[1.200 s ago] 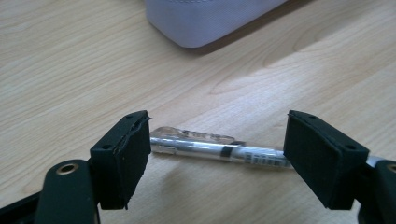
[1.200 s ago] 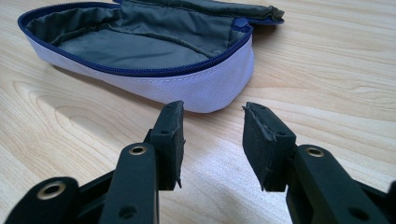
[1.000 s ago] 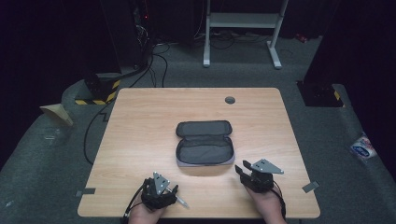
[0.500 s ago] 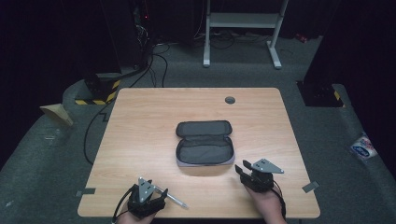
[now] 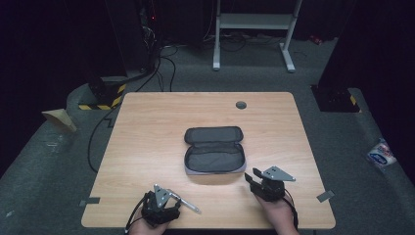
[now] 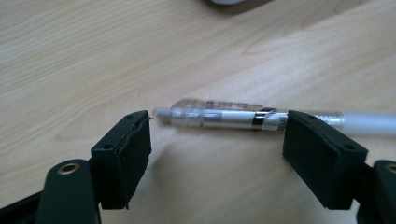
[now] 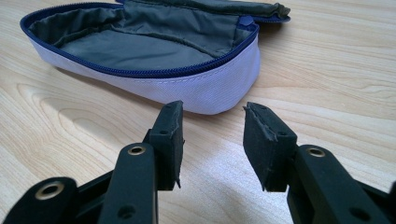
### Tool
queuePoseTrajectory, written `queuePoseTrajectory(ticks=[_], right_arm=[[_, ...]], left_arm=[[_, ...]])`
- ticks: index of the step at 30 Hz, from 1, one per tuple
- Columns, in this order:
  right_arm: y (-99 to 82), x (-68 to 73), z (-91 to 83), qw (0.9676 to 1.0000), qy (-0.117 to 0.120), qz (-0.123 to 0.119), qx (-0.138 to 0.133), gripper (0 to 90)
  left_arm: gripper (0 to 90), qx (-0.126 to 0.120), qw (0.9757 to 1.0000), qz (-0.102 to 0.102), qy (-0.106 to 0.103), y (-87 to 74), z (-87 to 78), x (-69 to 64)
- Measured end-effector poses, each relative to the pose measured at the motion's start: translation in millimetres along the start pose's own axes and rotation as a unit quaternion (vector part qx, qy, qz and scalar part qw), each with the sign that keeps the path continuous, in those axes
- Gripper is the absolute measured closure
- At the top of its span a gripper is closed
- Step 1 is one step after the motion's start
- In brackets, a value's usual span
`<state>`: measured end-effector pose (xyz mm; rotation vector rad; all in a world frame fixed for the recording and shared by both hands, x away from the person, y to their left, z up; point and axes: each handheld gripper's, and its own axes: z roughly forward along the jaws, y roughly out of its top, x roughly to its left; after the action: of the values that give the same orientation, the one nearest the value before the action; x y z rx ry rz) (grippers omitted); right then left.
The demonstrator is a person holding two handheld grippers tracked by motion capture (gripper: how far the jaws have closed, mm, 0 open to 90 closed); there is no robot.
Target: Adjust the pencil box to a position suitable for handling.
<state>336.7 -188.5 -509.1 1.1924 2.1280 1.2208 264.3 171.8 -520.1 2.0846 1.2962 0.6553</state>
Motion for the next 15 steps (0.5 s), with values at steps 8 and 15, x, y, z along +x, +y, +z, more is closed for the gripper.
queuePoseTrajectory(ticks=[8, 15], right_arm=[[-1.8, -0.8, -0.2, 1.0000, -0.001, 0.003, 0.002, 57.2], [-1.4, -2.6, -3.0, 1.0000, -0.004, 0.005, -0.001, 57.2]], left_arm=[[28.9, -0.005, 0.9996, -0.019, 0.022, 13.8, 16.3, 14.1], [34.8, -0.027, 0.9991, -0.033, -0.005, 18.3, 4.4, 5.3]])
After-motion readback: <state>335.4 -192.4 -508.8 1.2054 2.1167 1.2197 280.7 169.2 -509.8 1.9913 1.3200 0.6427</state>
